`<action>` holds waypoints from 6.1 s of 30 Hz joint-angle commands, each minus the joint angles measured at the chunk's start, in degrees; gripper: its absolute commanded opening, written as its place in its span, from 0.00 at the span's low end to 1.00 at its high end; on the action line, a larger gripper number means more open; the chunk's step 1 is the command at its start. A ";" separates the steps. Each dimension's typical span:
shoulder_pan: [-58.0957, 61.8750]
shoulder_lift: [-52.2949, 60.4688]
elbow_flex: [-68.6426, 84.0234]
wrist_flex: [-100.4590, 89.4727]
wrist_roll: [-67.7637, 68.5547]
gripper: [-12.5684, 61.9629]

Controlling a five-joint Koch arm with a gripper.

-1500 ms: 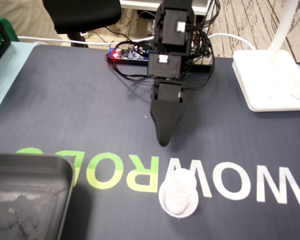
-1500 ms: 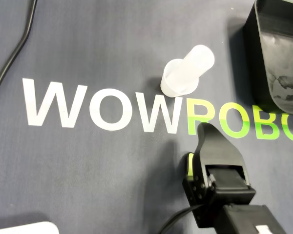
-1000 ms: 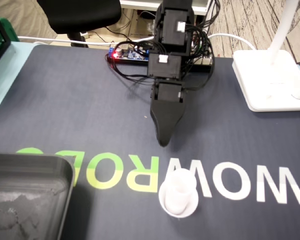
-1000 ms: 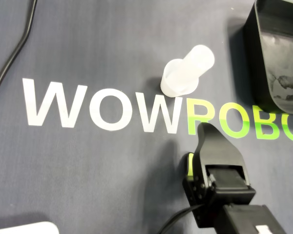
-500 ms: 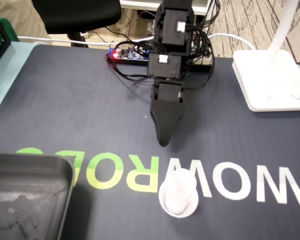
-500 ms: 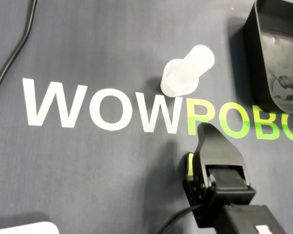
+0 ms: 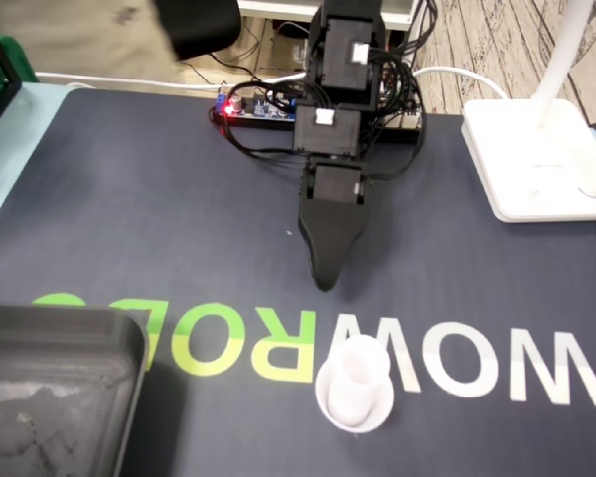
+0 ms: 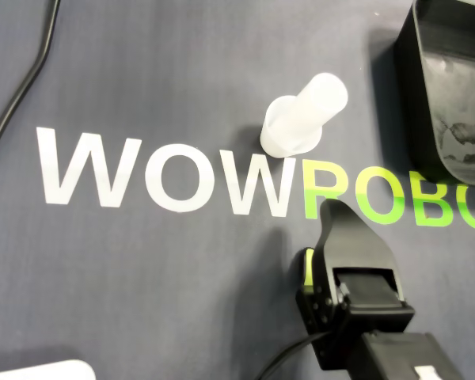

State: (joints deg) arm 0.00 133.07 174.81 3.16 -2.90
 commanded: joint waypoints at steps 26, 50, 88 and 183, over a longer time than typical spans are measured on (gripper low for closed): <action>0.00 4.39 2.29 0.35 0.62 0.62; 0.00 4.39 2.29 0.35 0.62 0.62; -0.26 4.39 -7.56 -0.44 0.00 0.61; -4.13 -57.83 -24.96 -75.06 -85.52 0.60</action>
State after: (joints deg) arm -3.60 75.15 151.61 -71.19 -87.89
